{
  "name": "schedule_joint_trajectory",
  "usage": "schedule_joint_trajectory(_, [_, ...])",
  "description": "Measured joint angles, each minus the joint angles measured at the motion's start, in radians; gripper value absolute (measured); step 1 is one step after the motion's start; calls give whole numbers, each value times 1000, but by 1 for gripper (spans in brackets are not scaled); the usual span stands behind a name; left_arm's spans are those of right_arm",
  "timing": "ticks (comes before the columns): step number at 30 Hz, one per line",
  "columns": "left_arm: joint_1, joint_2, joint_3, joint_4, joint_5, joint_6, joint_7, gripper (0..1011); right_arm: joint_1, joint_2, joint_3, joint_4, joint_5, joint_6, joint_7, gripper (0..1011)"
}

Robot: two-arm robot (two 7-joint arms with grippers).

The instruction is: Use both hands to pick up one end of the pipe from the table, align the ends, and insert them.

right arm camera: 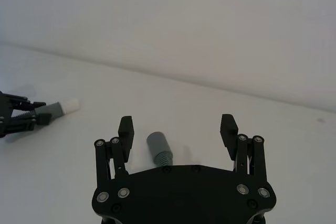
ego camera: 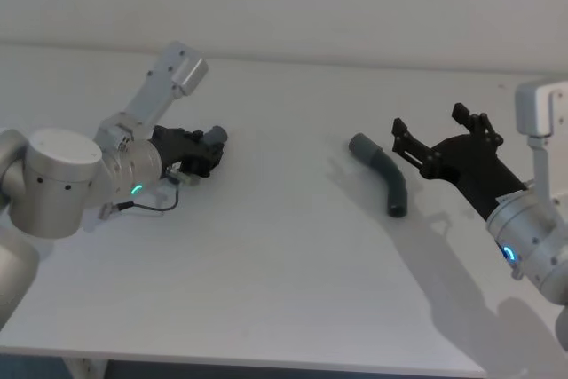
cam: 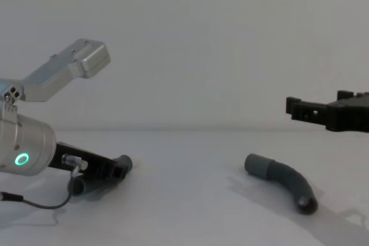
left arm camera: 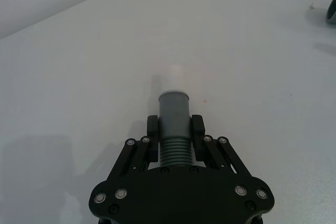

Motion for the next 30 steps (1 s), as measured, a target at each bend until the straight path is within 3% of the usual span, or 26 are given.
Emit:
schedule_joint_trajectory(13, [0,0,0,0,0,0,0,356,56,-28,-22,49,-2,127,-6,1002])
schedule_joint_trajectory(30, [0,0,0,0,0,0,0,356,109,-2,-66,122,-42,161,62,1002])
